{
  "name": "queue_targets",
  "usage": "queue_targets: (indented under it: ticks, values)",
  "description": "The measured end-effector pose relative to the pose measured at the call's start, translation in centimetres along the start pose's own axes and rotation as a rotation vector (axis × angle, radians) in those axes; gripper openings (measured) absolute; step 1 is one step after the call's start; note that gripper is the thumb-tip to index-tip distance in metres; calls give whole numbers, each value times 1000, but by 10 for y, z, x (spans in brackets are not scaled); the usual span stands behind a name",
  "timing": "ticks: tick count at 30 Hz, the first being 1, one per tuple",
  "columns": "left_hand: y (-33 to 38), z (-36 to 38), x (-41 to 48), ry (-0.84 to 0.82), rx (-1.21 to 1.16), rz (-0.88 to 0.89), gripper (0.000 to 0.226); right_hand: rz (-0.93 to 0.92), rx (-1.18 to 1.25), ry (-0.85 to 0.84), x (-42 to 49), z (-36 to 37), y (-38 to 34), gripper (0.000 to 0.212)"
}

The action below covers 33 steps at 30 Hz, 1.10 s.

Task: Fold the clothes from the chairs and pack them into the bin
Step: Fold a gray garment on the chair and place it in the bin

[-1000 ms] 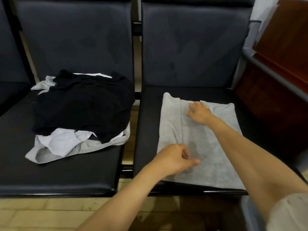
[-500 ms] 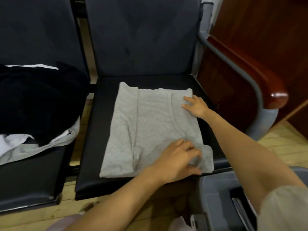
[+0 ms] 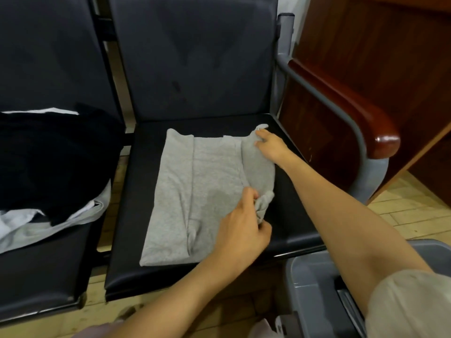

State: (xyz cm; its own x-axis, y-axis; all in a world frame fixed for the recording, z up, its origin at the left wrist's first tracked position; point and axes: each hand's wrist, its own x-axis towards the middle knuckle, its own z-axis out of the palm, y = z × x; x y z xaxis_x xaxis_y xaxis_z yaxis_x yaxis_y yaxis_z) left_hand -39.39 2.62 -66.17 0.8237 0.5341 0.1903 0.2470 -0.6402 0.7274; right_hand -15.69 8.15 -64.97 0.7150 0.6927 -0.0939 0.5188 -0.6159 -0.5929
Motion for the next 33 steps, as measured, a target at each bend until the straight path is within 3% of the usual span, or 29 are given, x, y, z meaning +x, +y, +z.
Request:
queue_targets:
  ticks: [4, 8, 10, 12, 14, 22, 25, 27, 29, 33]
  values:
    - [-18, -38, -11, -68, 20, -80, 66, -71, -55, -67, 13, 20, -49, 44]
    - [-41, -69, -26, -235, 31, -196, 55, -169, -213, -142, 16, 63, -89, 48]
    - [-48, -75, -31, -291, 202, -219, 57, -263, -349, -206, 12, 82, -93, 47]
    - [-49, -78, -38, -235, 493, -114, 46, -339, -420, -233, -1, 94, -86, 45]
    - [-51, -82, -42, -215, 599, 3, 34, -395, -403, -181, -23, 95, -75, 40]
    - [-68, -100, -55, -406, 443, 29, 37, -833, -277, -94, -152, 62, -6, 22]
    - [-75, -109, -66, -433, 283, 29, 51, -923, -320, -165, -194, 50, 13, 28]
    - [-84, -117, -71, -381, 384, 50, 58, -935, -357, -191, -207, 46, 27, 41]
    - [-97, -125, -75, -345, 474, 73, 50, -960, -408, -186, -209, 45, 39, 48]
    - [-117, -138, -79, -300, 417, 108, 26, -966, -446, -117, -207, 47, 45, 39]
